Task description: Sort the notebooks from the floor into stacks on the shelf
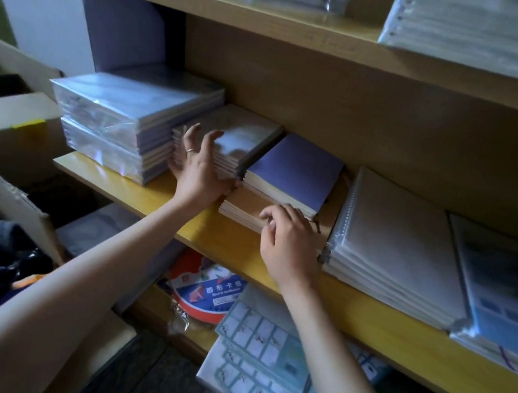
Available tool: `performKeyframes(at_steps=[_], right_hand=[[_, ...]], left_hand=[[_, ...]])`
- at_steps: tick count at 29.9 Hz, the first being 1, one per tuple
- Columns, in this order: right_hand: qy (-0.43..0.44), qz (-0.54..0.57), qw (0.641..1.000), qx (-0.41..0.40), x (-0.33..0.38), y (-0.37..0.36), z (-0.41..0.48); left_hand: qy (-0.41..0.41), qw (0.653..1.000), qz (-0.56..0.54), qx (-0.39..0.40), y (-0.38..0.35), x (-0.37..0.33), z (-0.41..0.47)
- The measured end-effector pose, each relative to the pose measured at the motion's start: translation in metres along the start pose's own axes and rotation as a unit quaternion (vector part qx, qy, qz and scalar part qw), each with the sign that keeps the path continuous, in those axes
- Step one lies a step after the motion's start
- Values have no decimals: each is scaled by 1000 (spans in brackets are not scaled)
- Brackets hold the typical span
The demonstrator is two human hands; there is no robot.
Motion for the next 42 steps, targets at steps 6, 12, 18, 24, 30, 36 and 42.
performKeyframes(at_steps=[6,12,18,24,30,36,42], right_hand=[[2,4,1000,0,-3,-1,-1],[-4,24,999,-22,-9,0,0],[-1,28,999,-21,-8,-1,-1],[-11,24,1000,-17,-13,-1,-3],[-19,-8,1000,20,-4,0,-2],[-33,-52,986,155,-6,-1,-11],[-63,61,935,344,12,59,-10]], left_hand=[[-85,996,5,-13,-7,4,1],[-55,998,-25,-25,-18,-2,2],[-39,998,-16,-44,-21,0,3],[-12,995,-89,-40,-27,2,7],[-47,993,102,24,-15,-17,-2],[-189,953,236,19,7,-28,-25],[-145,936,253,197,13,-40,-21]])
Point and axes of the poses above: each hand's wrist, its own z-axis towards the middle knuckle, its own y-axis out of the back of the hand, x = y × z, the point moved 5 cm from there along z, towards the middle knuckle, and after that the axes turned 6 degrees about -x, right-handed, at the moved point
